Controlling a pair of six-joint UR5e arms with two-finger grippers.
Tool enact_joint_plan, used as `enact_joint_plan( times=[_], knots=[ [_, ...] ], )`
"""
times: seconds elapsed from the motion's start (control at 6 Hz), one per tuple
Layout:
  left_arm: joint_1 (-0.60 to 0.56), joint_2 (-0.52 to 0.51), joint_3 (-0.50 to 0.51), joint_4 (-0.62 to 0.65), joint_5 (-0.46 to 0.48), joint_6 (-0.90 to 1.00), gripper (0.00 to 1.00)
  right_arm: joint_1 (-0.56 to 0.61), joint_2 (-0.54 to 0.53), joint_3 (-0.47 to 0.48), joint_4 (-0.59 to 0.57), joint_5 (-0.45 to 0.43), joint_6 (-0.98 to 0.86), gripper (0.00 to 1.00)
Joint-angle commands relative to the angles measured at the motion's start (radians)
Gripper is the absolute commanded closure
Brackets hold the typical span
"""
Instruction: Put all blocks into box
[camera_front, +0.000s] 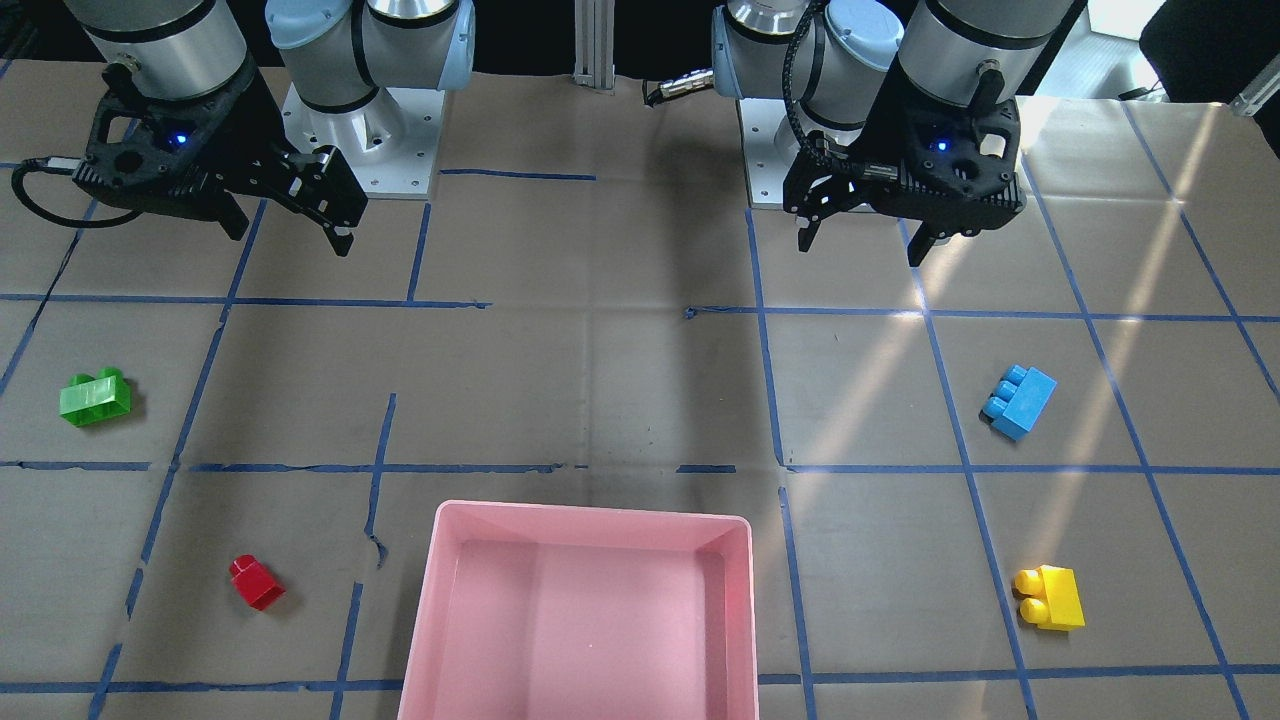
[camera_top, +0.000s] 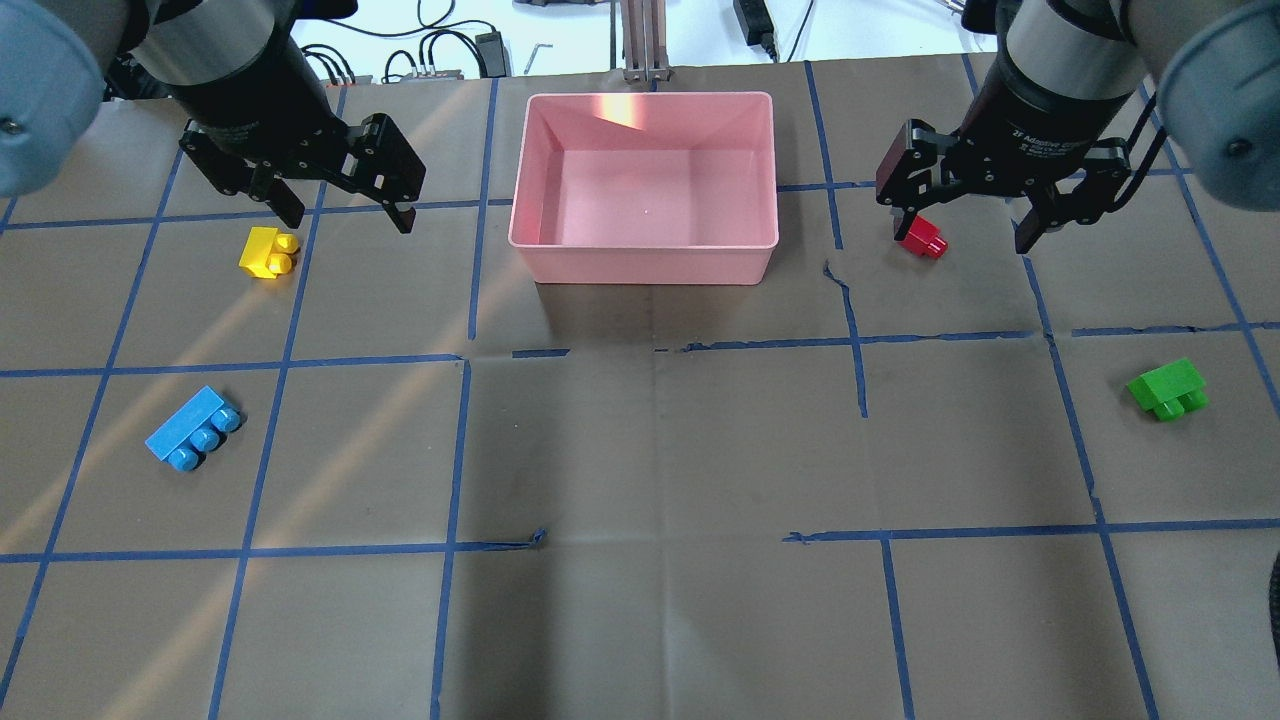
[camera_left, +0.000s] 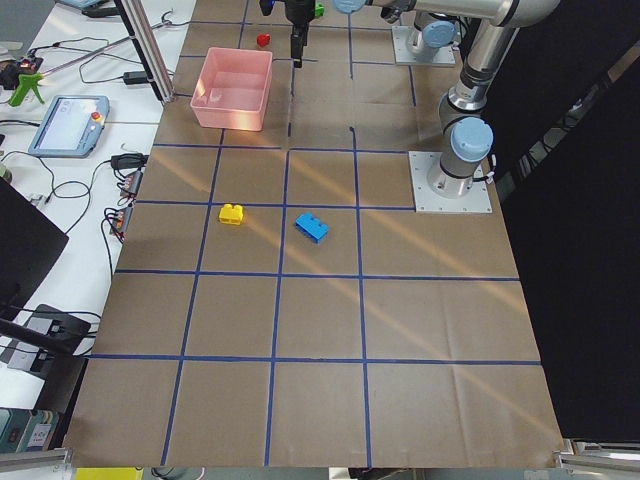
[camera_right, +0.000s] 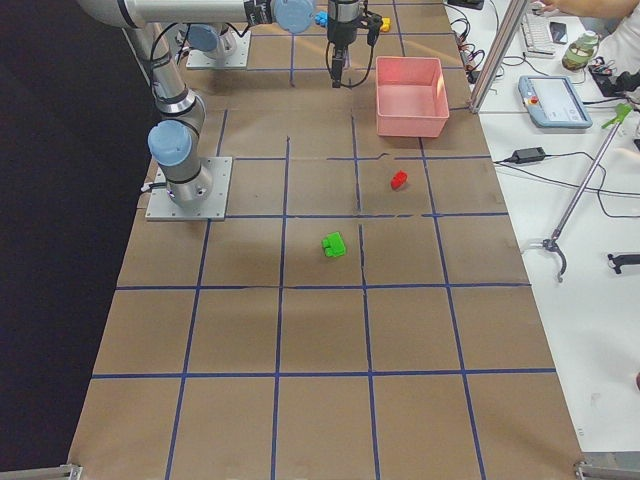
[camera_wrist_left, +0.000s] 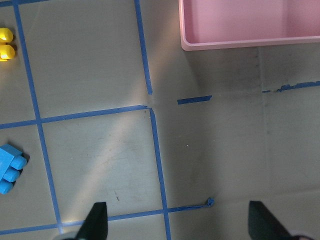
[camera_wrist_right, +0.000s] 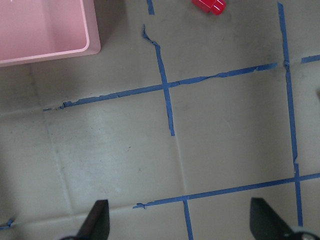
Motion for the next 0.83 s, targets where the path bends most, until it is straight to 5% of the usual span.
enact_joint_plan(
  times=[0.0, 0.67],
  knots=[
    [0.0, 0.001, 0.0, 0.0, 0.0, 0.0, 0.01, 0.0, 0.0, -0.001, 0.001, 0.002, -0.008, 0.0],
    [0.006, 0.007, -0.005, -0.012, 0.02, 0.003, 0.01, 0.0, -0.011, -0.001, 0.001, 0.005, -0.031, 0.0]
  ],
)
